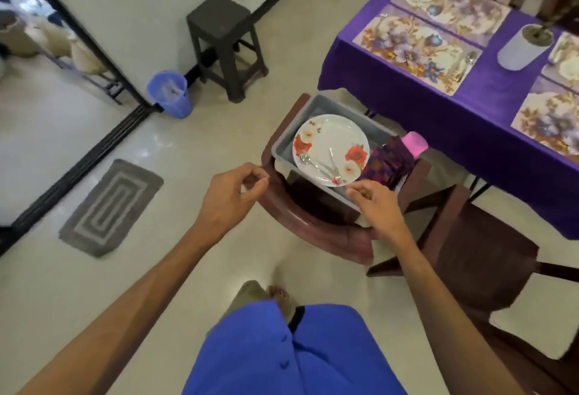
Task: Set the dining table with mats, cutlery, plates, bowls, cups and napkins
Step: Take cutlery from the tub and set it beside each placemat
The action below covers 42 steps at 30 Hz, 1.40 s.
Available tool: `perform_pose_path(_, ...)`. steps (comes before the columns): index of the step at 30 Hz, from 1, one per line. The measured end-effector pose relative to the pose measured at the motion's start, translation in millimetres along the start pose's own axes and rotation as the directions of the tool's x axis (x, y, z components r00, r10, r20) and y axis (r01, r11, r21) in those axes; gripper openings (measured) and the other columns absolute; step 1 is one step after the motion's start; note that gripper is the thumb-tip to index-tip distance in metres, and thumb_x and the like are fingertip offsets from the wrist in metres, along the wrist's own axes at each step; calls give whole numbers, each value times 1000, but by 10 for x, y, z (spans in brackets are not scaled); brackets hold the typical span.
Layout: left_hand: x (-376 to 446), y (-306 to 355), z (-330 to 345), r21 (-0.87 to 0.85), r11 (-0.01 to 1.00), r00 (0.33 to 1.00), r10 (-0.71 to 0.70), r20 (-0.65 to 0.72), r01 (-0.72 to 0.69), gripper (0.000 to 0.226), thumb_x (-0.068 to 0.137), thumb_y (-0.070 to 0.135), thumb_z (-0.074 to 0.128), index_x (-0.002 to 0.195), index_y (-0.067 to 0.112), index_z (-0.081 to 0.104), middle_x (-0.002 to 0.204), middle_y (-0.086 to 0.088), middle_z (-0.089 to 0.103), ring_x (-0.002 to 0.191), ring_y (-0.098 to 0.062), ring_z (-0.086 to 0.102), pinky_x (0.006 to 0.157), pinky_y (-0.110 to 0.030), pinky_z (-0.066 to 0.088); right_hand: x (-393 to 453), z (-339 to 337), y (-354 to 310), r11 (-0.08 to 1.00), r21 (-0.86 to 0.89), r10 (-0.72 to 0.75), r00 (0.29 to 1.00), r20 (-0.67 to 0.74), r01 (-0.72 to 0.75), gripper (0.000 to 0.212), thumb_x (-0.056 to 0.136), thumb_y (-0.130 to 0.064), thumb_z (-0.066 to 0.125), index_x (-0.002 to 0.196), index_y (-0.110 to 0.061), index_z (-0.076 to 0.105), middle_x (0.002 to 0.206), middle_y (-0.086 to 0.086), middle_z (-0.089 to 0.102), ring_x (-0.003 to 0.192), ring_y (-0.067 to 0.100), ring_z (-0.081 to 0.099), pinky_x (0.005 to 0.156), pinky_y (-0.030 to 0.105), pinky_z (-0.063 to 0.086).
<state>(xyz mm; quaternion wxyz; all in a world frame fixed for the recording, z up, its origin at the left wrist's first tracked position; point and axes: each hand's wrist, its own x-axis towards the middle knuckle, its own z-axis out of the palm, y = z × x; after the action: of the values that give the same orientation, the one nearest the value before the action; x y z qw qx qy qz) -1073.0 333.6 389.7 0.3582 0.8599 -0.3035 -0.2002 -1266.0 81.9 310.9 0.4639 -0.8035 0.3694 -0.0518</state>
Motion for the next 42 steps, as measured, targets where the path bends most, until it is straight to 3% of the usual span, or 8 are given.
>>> perform_pose_path(7,1853,-620,485,168,966,905,110,411,-194,24,87,45,59,100,29,71,94,16,72,87,-6,66,84,-35,57,1190,395,286,946,-138,288,956,-56,-293,18,96,-19,70,110,-10,75,92,-1,73,87,14,66,67,3,41)
perform_pose_path(12,3052,-1375,1617,275,813,738,253,626,-513,27,95,31,64,120,21,69,116,-4,71,109,-28,64,87,-41,52,2267,957,924,871,-156,443,882,-159,-466,31,92,-19,70,121,-6,70,113,14,74,105,32,69,90,36,50)
perform_pose_path(17,3630,-1862,2697,236,601,527,371,765,-764,54,85,33,78,135,16,64,133,-8,64,118,-32,62,95,-46,52,2884,1531,1366,797,-355,479,869,-120,-488,51,93,-36,72,132,-8,58,126,16,61,116,35,58,90,44,50)
perform_pose_path(24,3694,-2075,3208,225,259,340,618,709,-939,27,85,6,46,82,10,73,72,-7,64,66,-27,63,57,-35,50,2998,1871,1578,783,-299,472,835,-283,-545,16,89,-4,65,105,-5,66,96,15,72,94,35,64,81,45,51)
perform_pose_path(27,3694,-1919,3218,226,296,355,521,776,-928,15,68,0,66,80,8,68,64,-8,58,57,-28,61,45,-33,45,3019,1725,1555,797,-155,540,803,-252,-584,12,88,-5,67,97,-4,74,86,11,75,84,29,69,74,30,47)
perform_pose_path(30,3765,-1721,3211,271,523,448,245,860,-808,37,69,-8,72,103,3,63,85,-16,67,81,-36,65,55,-41,45,2964,1457,1405,773,122,627,720,-298,-622,6,88,-9,73,90,-13,77,73,-6,72,71,4,70,64,11,49)
perform_pose_path(37,3898,-1514,3236,330,623,398,-32,917,-710,20,97,5,60,114,-2,70,114,-22,68,110,-40,67,90,-45,54,2368,815,909,698,542,693,633,-346,-468,7,88,-20,81,93,-17,77,79,0,77,73,13,72,72,28,58)
perform_pose_path(42,3766,-1088,2719,208,938,579,-10,815,-277,28,91,17,77,64,12,73,55,0,64,54,-9,62,55,-16,38,1678,385,474,485,851,771,558,-307,-202,19,94,-14,74,107,0,75,83,10,73,75,15,68,72,27,60)
